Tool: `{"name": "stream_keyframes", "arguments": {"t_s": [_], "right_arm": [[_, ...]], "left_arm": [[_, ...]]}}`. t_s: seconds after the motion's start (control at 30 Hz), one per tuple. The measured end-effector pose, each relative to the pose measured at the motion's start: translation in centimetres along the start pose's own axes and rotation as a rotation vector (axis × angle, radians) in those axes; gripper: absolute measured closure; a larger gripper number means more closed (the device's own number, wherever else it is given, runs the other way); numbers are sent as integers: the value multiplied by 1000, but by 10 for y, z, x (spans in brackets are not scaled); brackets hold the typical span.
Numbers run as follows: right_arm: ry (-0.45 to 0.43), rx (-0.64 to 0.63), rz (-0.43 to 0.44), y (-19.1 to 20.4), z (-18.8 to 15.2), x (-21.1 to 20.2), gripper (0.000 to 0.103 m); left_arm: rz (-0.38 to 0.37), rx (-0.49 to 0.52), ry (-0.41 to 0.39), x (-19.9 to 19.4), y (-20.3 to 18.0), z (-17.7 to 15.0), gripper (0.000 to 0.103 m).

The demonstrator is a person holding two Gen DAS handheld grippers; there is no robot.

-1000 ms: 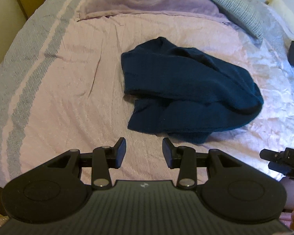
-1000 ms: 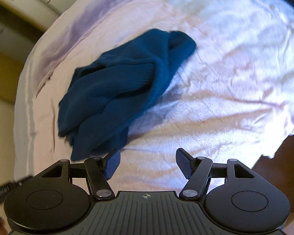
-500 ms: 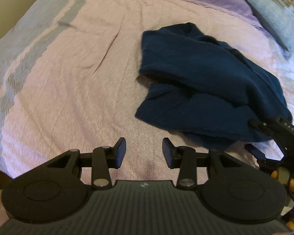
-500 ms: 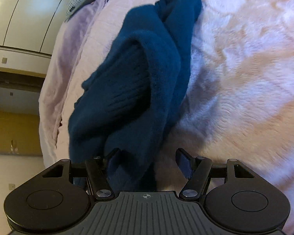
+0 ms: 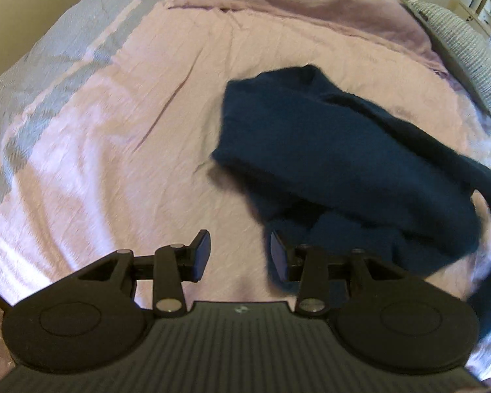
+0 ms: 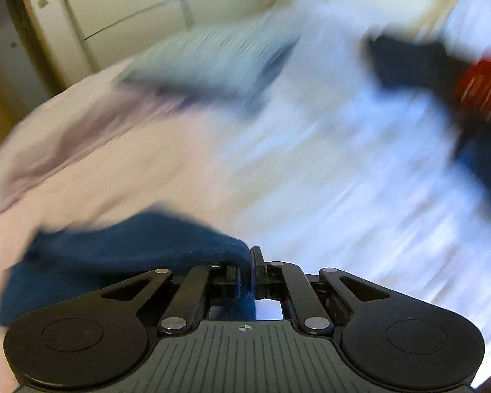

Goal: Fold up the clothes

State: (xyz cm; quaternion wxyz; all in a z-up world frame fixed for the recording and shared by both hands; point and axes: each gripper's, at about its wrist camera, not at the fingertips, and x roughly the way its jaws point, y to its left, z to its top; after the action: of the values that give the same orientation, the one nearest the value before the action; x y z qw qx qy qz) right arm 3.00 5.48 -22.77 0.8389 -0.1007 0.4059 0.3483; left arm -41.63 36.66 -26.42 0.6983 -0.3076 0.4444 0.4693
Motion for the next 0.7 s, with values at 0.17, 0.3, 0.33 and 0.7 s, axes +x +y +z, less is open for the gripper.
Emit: {"name": "stream_keyframes", "arguments": {"t_s": [0.17,0.3,0.33,0.7], "right_arm": [[-110,-182,-246,-55,81,33,99],[72,-122,-303,-83,111,90,78],[120,-101,-294,-86,111,101,71],[334,61,-57,-53,-48,76,34]], "left_arm": [[-13,70,-33,7,-36,12,64],[-6,166,-39,23,-65,14,61],[-12,182,-30,28,-71,14,60],[-318,-40,84,71,-76,24,54]]}}
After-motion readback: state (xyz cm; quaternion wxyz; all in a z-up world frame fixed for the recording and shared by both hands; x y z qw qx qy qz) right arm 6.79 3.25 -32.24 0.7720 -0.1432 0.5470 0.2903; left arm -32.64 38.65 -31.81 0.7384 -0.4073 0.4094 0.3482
